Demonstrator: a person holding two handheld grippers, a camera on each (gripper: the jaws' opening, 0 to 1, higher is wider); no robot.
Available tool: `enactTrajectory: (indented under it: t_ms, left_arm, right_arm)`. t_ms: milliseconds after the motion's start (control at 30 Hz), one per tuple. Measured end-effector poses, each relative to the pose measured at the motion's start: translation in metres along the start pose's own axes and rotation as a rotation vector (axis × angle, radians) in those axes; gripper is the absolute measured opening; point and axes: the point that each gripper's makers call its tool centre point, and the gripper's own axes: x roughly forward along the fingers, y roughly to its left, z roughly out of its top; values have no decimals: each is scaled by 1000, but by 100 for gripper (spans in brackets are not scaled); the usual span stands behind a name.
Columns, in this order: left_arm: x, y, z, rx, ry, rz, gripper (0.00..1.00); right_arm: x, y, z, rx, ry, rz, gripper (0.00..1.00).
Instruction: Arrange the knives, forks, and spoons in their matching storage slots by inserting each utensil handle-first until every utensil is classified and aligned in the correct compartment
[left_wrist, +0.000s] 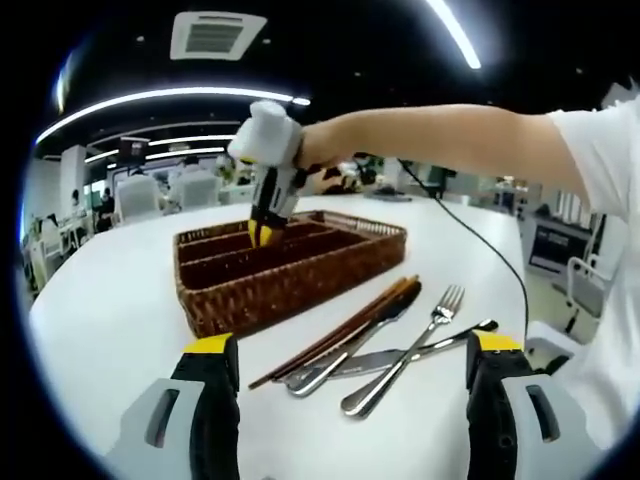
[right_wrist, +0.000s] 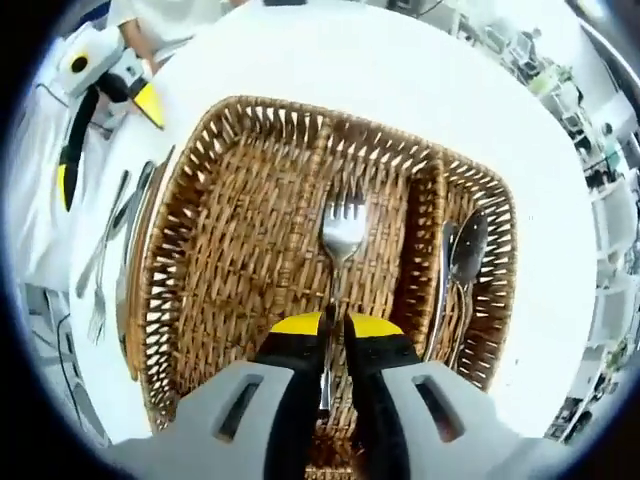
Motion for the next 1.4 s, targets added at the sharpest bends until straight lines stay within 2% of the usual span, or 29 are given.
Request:
enactTrajectory:
  t_ms: [33, 100, 300, 367, 467, 500, 567, 700, 867, 967, 1000, 1100, 1200, 1267, 1300, 1400]
  left_arm:
    - [0, 0, 0, -1, 0, 0, 95]
    - [0, 0, -1, -3, 4, 1, 95]
    - [0, 0, -2, -2, 7, 2, 95]
    - [0, 0, -1, -2, 5, 2, 95]
    - [-1, 1, -2, -2, 8, 4, 95]
    - [-1, 1, -2, -2, 8, 4, 95]
    - [-1, 1, -3, -4, 10, 5, 95]
    - [-1, 0, -3, -5, 8, 3, 95]
    - [-1, 0, -4, -5, 11, 3, 95]
    - [0, 0, -4, -5, 11, 2, 95]
    - [0, -1, -5, -5, 12, 2, 95]
    - [0, -1, -5, -6, 12, 1, 95]
    - [0, 0, -5, -5, 14, 3, 95]
    - [0, 0, -5, -6, 15, 3, 95]
    - [0, 0, -5, -5, 15, 3, 95]
    - [1, -1, -5, -5, 14, 1, 95]
  right_arm:
    - [1, 6, 0, 4, -5, 22, 8]
    - [3, 7, -1, -6, -4, 11, 8]
    - [10, 9, -11, -47, 56, -21, 8]
    - [10, 9, -6, -31, 26, -24, 7]
    - [10, 5, -7, -36, 29, -13, 5]
    - [10, 7, -7, 20, 22, -15, 4]
    - [9, 6, -4, 59, -9, -17, 4]
    - [7, 10, -4, 115, -54, -7, 3]
    - [1, 5, -9, 184, -59, -42, 2]
    - [1, 4, -9, 187, -70, -44, 2]
    - [2, 2, -12, 197, -55, -56, 2]
    - [0, -2, -11, 212, -76, -68, 2]
    - [-5, -13, -12, 216, -78, -127, 2]
    - [-8, -20, -13, 184, -66, -178, 2]
    - [-8, -23, -16, 149, -37, -210, 2]
    - [-3, -18, -12, 149, -47, -191, 2]
